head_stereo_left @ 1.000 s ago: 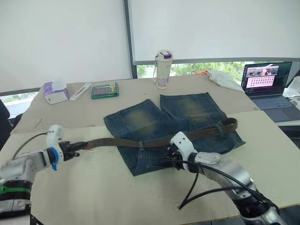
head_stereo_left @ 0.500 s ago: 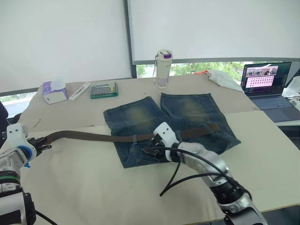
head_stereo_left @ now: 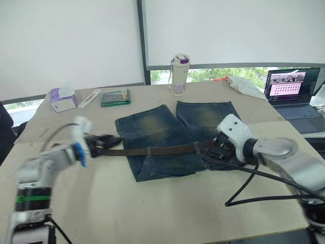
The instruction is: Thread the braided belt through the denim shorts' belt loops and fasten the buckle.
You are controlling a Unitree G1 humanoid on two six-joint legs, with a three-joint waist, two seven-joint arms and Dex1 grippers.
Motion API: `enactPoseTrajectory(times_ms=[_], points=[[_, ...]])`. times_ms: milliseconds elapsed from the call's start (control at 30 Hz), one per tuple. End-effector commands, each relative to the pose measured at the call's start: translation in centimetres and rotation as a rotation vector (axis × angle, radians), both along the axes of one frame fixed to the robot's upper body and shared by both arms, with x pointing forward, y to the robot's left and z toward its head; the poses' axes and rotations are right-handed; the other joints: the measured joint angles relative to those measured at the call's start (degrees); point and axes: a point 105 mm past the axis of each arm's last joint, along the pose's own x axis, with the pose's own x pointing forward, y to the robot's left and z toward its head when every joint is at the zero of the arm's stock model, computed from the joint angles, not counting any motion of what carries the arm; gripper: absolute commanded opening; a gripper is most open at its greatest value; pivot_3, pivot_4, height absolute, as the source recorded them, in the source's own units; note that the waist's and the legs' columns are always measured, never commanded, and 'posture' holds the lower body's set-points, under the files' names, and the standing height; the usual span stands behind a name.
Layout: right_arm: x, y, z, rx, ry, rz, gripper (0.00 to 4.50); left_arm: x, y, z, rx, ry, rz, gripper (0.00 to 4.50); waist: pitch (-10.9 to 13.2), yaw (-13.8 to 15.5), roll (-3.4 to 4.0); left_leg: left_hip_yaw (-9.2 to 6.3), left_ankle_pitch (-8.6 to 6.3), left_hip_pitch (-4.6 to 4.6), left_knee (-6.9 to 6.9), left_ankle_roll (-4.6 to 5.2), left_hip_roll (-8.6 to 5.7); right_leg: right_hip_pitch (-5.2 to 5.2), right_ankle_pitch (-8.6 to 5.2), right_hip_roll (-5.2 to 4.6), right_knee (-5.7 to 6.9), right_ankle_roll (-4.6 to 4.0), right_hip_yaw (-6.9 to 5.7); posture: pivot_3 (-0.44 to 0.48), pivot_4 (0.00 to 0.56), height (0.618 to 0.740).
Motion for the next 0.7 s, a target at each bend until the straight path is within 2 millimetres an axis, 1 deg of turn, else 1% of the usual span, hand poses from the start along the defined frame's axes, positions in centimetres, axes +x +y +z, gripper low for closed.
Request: enactPoseTrajectory(times_ms=[33, 67, 100, 167, 267, 300, 333, 400, 467, 533, 567, 600, 667, 700], points=[[1.1, -1.1, 0.1, -0.056, 0.014, -0.021, 4.50, 0.5, -2.8, 0.6, 0.090, -0.058, -0.084, 4.11, 0.00, -0.37, -0.02, 0.05, 0.01, 0.02, -0.04, -0.03, 0.08, 0.01, -0.01, -0.02, 0.01, -0.01, 0.03, 0.000, 0.150, 0.740], [1.5, -1.7, -0.1, -0.083, 0.028, -0.037, 4.50, 1.0, -3.5, 0.3, 0.114, -0.056, -0.095, 4.11, 0.01, -0.39, 0.00, 0.11, 0.00, 0.03, -0.06, -0.05, 0.13, 0.01, -0.01, -0.02, 0.01, -0.02, 0.07, 0.000, 0.150, 0.740], [2.1, -2.5, -0.4, -0.118, 0.051, -0.059, 4.50, 1.7, -4.8, 0.0, 0.135, -0.057, -0.119, 4.11, 0.01, -0.29, 0.02, 0.17, 0.01, 0.03, -0.05, -0.08, 0.14, 0.01, -0.02, -0.01, 0.02, -0.02, 0.10, 0.000, 0.150, 0.740], [2.9, -3.3, -0.9, -0.128, 0.097, -0.070, 4.50, 2.7, -6.6, -0.3, 0.177, -0.062, -0.160, 4.11, 0.02, 0.06, 0.01, 0.33, 0.03, 0.00, 0.00, -0.10, 0.06, 0.02, -0.01, 0.02, 0.01, -0.02, 0.10, 0.000, 0.150, 0.740], [4.8, -5.4, -1.6, -0.213, 0.124, -0.112, 4.50, 3.9, -8.0, -1.6, 0.296, -0.067, -0.236, 4.11, 0.02, 0.27, 0.01, 0.50, -0.02, -0.01, 0.09, -0.01, -0.01, 0.04, 0.00, -0.05, -0.02, 0.00, 0.14, 0.000, 0.150, 0.740], [5.3, -5.8, -1.9, -0.228, 0.143, -0.117, 4.50, 4.1, -8.4, -2.0, 0.330, -0.064, -0.262, 4.11, 0.02, 0.27, 0.01, 0.55, -0.02, -0.02, 0.10, 0.00, -0.02, 0.03, 0.00, -0.05, -0.04, 0.01, 0.15, 0.000, 0.150, 0.740], [5.8, -6.2, -2.6, -0.238, 0.178, -0.119, 4.50, 4.5, -8.7, -2.7, 0.381, -0.055, -0.292, 4.11, 0.02, 0.27, 0.01, 0.65, -0.02, -0.03, 0.12, 0.00, -0.04, 0.01, 0.01, -0.05, -0.04, 0.01, 0.14, 0.000, 0.150, 0.740], [6.2, -6.8, -3.9, -0.253, 0.246, -0.116, 4.50, 4.4, -9.1, -3.9, 0.470, -0.047, -0.382, 4.11, 0.02, 0.19, 0.01, 0.83, -0.02, -0.01, 0.12, 0.00, -0.03, 0.00, 0.01, -0.04, -0.06, 0.01, 0.14, 0.000, 0.150, 0.740], [6.6, -7.3, -4.9, -0.262, 0.288, -0.115, 3.97, 4.2, -8.9, -5.5, 0.564, -0.035, -0.452, 3.55, 0.02, 0.05, 0.01, 0.97, -0.01, -0.02, 0.11, -0.01, 0.02, -0.02, 0.01, 0.00, -0.04, 0.00, 0.13, 0.000, 0.150, 0.740], [6.8, -7.3, -5.2, -0.261, 0.295, -0.108, 3.39, 3.9, -8.5, -7.2, 0.667, -0.049, -0.516, 2.98, -0.01, -0.07, 0.06, 0.97, -0.01, -0.02, 0.11, -0.02, 0.04, -0.03, 0.01, 0.00, 0.00, 0.00, 0.13, 0.000, 0.150, 0.740], [6.8, -7.1, -5.2, -0.259, 0.294, -0.100, 2.98, 3.8, -8.4, -7.6, 0.689, -0.055, -0.534, 2.58, -0.05, -0.06, 0.11, 0.95, -0.01, -0.02, 0.11, -0.02, 0.03, -0.02, 0.01, -0.02, 0.00, 0.00, 0.15, 0.000, 0.150, 0.740], [6.8, -6.8, -5.1, -0.247, 0.289, -0.088, 2.65, 3.9, -8.4, -7.8, 0.696, -0.064, -0.543, 2.26, -0.05, -0.03, 0.12, 0.89, -0.02, 0.01, 0.11, 0.00, 0.04, 0.00, 0.01, -0.05, -0.01, 0.00, 0.19, 0.000, 0.150, 0.740], [7.1, -5.3, -4.7, -0.192, 0.241, -0.068, 2.00, 5.0, -7.9, -7.4, 0.731, -0.123, -0.494, 1.60, -0.06, -0.03, 0.13, 0.79, -0.04, 0.05, 0.12, 0.04, 0.04, 0.07, 0.01, -0.05, -0.02, 0.02, 0.20, 0.000, 0.150, 0.740], [7.2, -4.9, -4.5, -0.177, 0.223, -0.064, 1.70, 5.5, -7.7, -7.3, 0.744, -0.145, -0.475, 1.35, -0.06, -0.02, 0.13, 0.77, -0.04, 0.06, 0.16, 0.04, 0.05, 0.07, 0.01, -0.04, 0.00, 0.02, 0.20, 0.000, 0.150, 0.740]])
